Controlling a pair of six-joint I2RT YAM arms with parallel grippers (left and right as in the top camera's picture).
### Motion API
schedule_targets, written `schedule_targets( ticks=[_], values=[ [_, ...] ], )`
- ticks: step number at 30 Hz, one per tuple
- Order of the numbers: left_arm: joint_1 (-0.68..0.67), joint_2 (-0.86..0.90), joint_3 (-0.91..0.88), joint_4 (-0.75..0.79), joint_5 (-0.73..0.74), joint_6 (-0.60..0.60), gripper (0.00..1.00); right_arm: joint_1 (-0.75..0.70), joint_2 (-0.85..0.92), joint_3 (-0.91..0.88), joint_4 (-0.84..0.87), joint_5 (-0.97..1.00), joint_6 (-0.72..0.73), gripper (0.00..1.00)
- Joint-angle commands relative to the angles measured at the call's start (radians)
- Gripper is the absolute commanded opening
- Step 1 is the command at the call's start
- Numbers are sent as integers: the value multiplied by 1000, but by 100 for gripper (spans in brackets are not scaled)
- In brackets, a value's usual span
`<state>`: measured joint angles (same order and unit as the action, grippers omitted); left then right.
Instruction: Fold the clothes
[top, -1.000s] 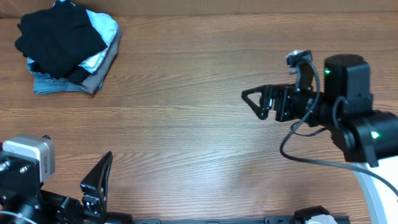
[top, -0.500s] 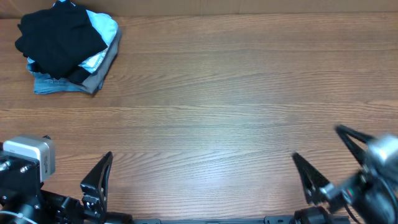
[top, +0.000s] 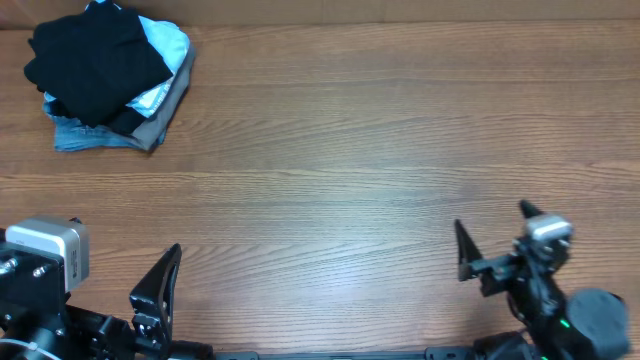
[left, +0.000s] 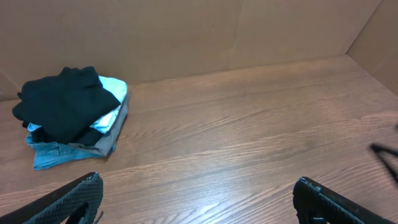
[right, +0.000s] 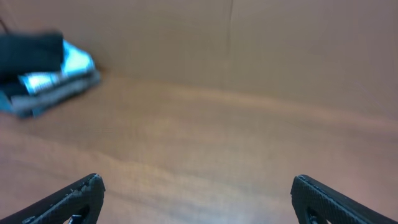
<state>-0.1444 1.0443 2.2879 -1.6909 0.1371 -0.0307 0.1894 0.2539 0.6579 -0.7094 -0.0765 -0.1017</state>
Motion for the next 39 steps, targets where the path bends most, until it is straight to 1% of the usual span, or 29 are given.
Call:
schedule_targets(
  ticks=[1, 4, 8, 13, 21, 26, 39],
  values=[
    [-7, -6, -4, 2, -10, -21, 100, -6, -23, -120, 38, -23, -3, 100],
    [-7, -6, -4, 2, -10, -21, 100, -8, -53, -205, 92, -36, -3, 100],
    [-7, -6, -4, 2, -10, -21, 100, -8, -137, -302, 158, -51, -3, 100],
    [-7, -6, -4, 2, -10, -21, 100, -8, -232, -402, 200, -60, 0, 100],
    [-7, -6, -4, 2, -10, -21, 100, -8, -251, -547, 356, -59, 0, 100],
    [-7, -6, -4, 2, -10, -21, 100, -8, -251, -575, 446, -59, 0, 100],
    [-7, -6, -4, 2, -10, -21, 100, -8, -251, -575, 446, -59, 0, 100]
  ],
)
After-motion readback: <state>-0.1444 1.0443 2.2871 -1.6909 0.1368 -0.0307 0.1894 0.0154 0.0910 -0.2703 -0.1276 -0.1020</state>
